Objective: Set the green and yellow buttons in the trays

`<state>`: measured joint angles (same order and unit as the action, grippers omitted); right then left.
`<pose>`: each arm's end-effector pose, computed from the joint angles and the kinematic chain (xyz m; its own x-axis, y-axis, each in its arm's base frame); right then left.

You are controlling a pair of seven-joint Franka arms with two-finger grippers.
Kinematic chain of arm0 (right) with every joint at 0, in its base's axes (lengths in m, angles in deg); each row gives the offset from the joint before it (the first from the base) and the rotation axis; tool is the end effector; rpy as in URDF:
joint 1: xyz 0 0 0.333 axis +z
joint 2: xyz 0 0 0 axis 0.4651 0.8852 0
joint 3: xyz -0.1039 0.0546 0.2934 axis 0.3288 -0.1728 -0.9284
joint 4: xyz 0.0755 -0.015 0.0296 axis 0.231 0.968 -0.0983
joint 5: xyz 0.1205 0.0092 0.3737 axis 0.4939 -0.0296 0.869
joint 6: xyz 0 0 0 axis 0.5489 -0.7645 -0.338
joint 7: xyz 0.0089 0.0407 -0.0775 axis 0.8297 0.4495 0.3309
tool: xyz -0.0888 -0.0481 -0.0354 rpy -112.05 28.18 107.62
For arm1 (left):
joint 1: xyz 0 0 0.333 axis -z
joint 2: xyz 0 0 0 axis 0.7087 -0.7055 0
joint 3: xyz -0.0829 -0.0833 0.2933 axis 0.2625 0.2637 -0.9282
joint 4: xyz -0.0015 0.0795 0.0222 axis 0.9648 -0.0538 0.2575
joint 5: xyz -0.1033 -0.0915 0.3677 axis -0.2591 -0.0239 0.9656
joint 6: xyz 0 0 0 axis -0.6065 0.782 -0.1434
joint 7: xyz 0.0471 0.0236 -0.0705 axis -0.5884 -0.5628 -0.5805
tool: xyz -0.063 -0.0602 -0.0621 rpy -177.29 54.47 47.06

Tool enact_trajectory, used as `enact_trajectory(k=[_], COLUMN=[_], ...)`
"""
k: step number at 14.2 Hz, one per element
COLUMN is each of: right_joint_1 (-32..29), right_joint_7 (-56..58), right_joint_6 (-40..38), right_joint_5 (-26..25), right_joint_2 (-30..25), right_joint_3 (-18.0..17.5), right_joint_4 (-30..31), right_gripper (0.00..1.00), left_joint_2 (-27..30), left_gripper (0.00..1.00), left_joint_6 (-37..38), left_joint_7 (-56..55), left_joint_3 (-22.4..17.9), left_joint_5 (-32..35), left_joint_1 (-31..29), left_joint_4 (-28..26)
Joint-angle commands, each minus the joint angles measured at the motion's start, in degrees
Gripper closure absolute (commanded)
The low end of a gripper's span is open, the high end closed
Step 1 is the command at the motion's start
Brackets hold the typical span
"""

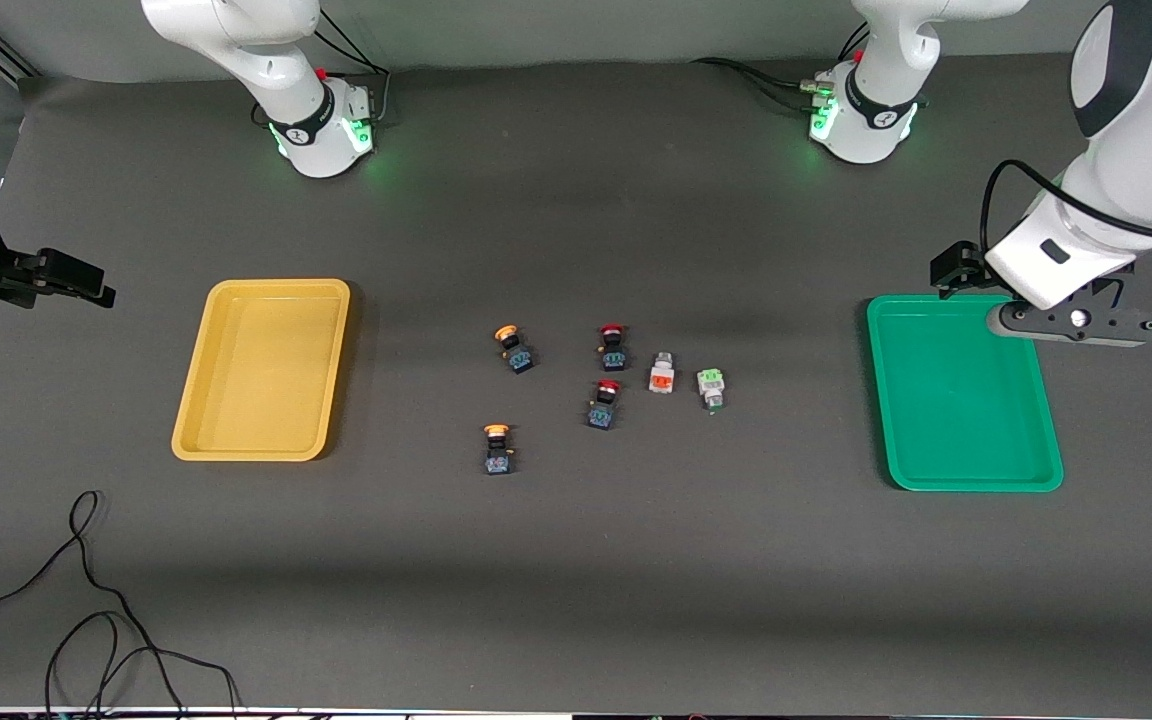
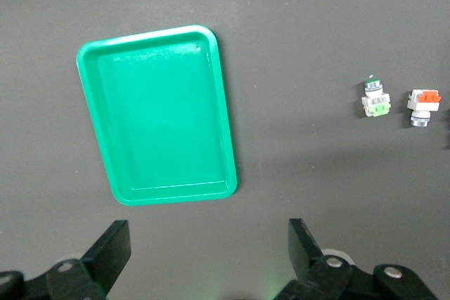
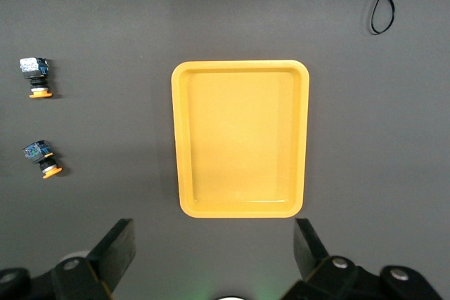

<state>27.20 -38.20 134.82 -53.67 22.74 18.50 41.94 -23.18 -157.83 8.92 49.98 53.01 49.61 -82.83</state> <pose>0.5526 -0.0334 0.5946 0.9947 -0.0496 -0.0896 -0.0512 -0.9986 -0.0156 0.5481 -0.0938 0.5580 0.9843 -0.1310 -0.1180 -0.1414 -0.9864 -0.0840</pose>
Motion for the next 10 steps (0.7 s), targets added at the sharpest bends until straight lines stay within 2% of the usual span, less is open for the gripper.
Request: enact_trajectory(k=[1, 6, 9, 10], right_joint_1=[0.34, 4.11, 10.95, 14.11], right_joint_7=[-0.88, -0.96, -1.4, -5.23], right_joint_6=[0.26, 1.13, 4.03, 6.04], right_joint_5=[1.05, 1.05, 1.57, 2.53], right_joint_2=[0.91, 0.91, 0.12, 0.12], right_joint_3=[0.01, -0.34, -0.34, -0.34], right_joint_4=[-1.23, 0.34, 4.56, 5.79], right_gripper=[0.0, 0.0, 0.0, 0.0], left_joint_2=[-0.94, -1.12, -1.56, -1.65], left_gripper=[0.0, 0.01, 0.01, 0.01], left_joint_6=[2.57, 3.71, 3.37, 3.45], left_joint_7=[0.96, 2.8, 2.55, 2.02], left_joint_3=[-0.38, -0.56, -0.21, 0.06], left_joint_5=[-0.59, -0.76, -0.76, -1.37], left_joint_1=[0.44, -1.23, -0.53, -0.26], left_joint_4=[1.85, 1.76, 1.85, 2.28])
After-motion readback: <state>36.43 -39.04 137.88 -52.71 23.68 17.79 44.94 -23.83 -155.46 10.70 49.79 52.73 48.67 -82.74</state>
